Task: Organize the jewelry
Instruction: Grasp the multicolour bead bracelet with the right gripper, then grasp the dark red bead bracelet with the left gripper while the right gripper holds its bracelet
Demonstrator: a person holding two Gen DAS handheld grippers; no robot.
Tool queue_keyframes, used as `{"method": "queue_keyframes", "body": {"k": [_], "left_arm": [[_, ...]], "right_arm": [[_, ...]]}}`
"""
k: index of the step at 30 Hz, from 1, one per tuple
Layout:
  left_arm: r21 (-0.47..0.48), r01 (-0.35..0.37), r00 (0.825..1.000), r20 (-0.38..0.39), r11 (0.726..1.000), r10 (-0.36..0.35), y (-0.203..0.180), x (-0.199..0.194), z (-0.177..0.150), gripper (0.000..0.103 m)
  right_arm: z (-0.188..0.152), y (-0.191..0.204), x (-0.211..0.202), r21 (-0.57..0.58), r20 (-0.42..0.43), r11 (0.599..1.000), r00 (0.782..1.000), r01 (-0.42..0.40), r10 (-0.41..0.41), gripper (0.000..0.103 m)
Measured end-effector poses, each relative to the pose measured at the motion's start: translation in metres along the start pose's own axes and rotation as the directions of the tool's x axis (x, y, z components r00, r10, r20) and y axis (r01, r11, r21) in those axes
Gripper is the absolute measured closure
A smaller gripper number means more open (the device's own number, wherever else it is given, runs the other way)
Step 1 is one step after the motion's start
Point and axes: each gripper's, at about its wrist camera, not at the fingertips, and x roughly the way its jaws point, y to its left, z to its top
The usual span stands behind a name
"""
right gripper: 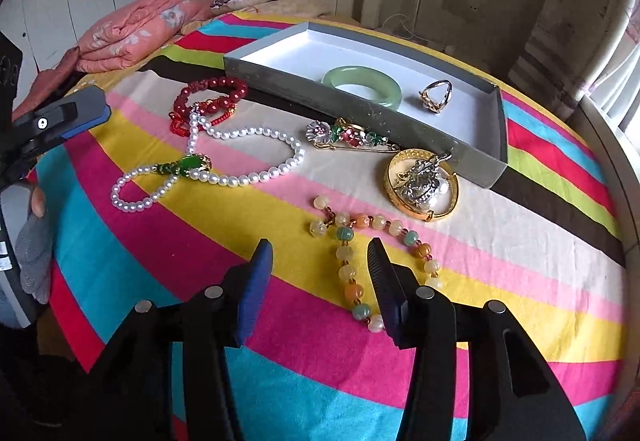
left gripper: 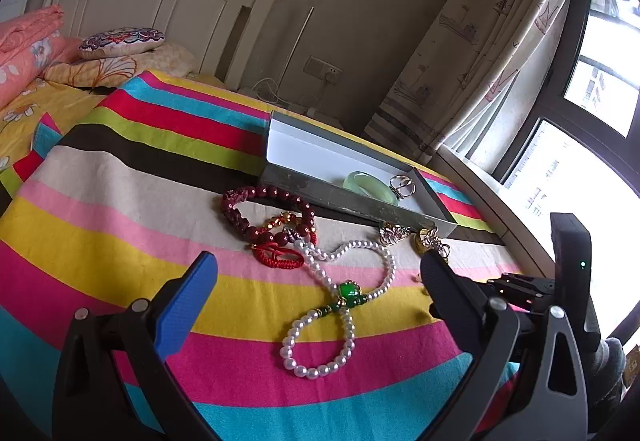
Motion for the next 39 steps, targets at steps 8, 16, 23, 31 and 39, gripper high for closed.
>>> {"method": "queue_keyframes", "body": {"k": [8, 16, 23, 31, 39], "left_arm": [[-0.002, 0.0, 1.0, -0.002, 1.0, 0.0, -0.001, 0.001, 0.0, 0.003], [0.001, -0.007, 1.0, -0.016, 1.0, 0.007, -0.002, 0.005, -0.001, 0.003], [-0.085, 0.023, 0.998, -0.054, 0.996, -0.028, 0.013, 0.009, 0.001, 0.003], [-0.13, -0.04, 0.995, -0.098, 0.991, 0.027, 0.018, 0.019, 0.004, 0.004], [0.091, -0.127, 0.971, -0.19, 0.988, 0.143, -0.022, 0.055, 0.048, 0.016]], "right_arm": [[0.0, 0.0, 0.001, -0.01, 0.019, 1.0, 1.0, -0.001, 0.001, 0.093], [-0.01, -0.011, -0.024, 0.027, 0.125, 1.0, 0.992, 0.006, -0.009, 0.094], [-0.008, -0.029, -0.055, 0.1, 0.261, 0.995, 0.965, -0.028, 0.001, 0.093], [-0.015, -0.041, -0.079, 0.11, 0.353, 0.991, 0.935, -0.082, 0.038, 0.093], [-0.027, -0.055, -0.08, 0.139, 0.372, 0.983, 0.926, -0.118, 0.058, 0.093]]}}
